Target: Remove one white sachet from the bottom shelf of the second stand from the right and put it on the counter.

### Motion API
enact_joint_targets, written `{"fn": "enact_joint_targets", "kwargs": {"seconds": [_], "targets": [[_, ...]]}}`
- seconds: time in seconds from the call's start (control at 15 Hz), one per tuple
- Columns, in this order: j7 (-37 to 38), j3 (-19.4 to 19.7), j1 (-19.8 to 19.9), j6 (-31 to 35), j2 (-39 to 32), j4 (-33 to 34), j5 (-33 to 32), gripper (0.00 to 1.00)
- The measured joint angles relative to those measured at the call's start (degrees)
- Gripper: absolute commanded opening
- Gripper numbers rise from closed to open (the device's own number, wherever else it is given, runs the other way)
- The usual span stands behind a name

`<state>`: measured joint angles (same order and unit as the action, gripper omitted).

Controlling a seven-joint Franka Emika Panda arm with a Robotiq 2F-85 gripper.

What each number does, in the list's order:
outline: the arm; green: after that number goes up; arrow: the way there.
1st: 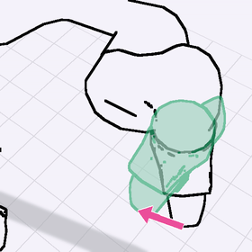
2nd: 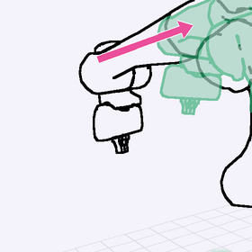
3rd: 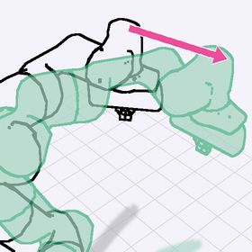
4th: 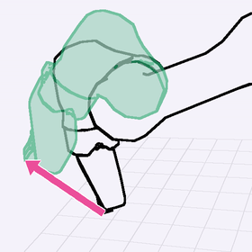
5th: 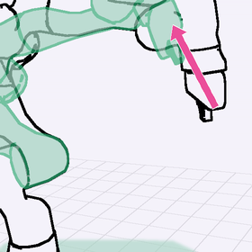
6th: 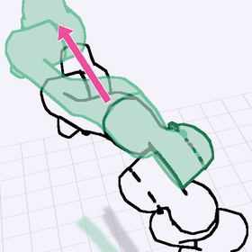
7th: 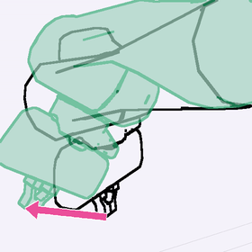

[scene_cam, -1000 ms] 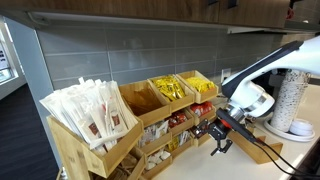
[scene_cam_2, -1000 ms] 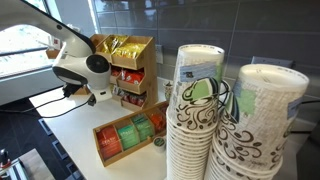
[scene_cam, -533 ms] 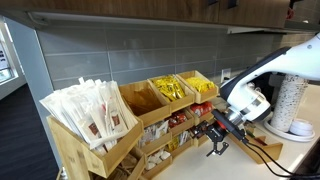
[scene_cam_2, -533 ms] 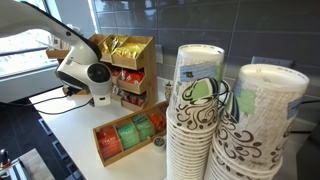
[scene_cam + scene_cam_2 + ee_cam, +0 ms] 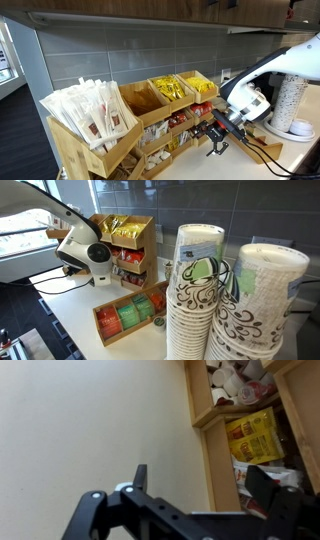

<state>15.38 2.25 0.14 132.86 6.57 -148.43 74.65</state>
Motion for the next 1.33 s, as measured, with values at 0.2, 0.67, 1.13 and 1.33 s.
{"fn": "enact_joint_targets", "kwargs": {"seconds": [0.2,0.67,1.13,1.33], "targets": [[0.4,0.0,0.4,-0.5,-0.3,0.0,3.9,1.00],[0.1,0.2,1.2,-6.1,-2.5,-0.1,16.2,1.00],[-1.6,0.6,1.9,-10.9,-6.5,-0.3,24.5,1.00],[-2.4,0.8,2.2,-11.5,-8.2,-0.3,26.9,1.00]]}}
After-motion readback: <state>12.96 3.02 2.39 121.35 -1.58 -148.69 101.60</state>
